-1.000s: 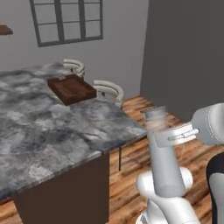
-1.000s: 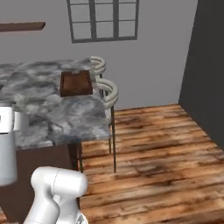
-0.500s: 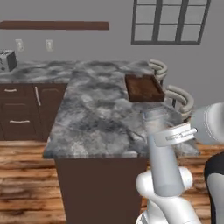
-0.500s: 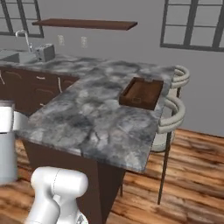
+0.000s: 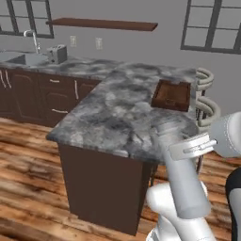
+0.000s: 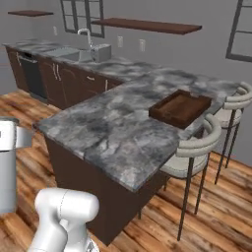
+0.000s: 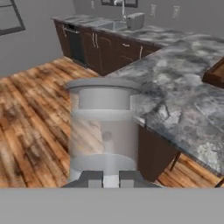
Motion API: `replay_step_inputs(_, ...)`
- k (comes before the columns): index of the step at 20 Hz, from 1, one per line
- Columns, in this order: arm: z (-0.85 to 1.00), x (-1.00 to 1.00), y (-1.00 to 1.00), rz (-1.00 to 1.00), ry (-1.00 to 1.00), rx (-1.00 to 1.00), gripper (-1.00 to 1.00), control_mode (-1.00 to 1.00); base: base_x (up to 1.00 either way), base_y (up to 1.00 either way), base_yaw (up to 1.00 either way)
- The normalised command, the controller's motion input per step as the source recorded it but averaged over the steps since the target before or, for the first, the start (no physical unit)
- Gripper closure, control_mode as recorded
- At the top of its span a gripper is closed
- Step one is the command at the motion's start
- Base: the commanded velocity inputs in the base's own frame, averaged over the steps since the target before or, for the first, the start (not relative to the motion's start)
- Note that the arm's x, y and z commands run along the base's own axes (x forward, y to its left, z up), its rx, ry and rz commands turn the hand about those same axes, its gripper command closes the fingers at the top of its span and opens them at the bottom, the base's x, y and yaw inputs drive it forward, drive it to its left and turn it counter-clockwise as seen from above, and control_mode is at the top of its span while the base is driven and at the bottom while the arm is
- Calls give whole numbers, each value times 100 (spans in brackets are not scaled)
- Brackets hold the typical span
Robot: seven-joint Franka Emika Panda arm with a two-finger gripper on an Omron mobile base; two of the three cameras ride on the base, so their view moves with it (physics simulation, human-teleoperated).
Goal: There is a tray on the dining counter. Grab the cup, mug, and pitcher and place them on the tray. The pitcher may be placed next to the tray if it cannot fit the tray.
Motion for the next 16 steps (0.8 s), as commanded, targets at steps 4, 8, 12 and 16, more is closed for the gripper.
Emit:
replay_step_inputs(4,0,0,0,0,0,0,100,100,-2,-96,56)
replay_step_inputs(8,0,0,0,0,0,0,100,100,13,-88,64)
replay_step_inputs(12,0,0,0,0,0,0,100,100,13,-86,65)
replay_step_inputs(16,0,0,0,0,0,0,100,100,1,-97,54)
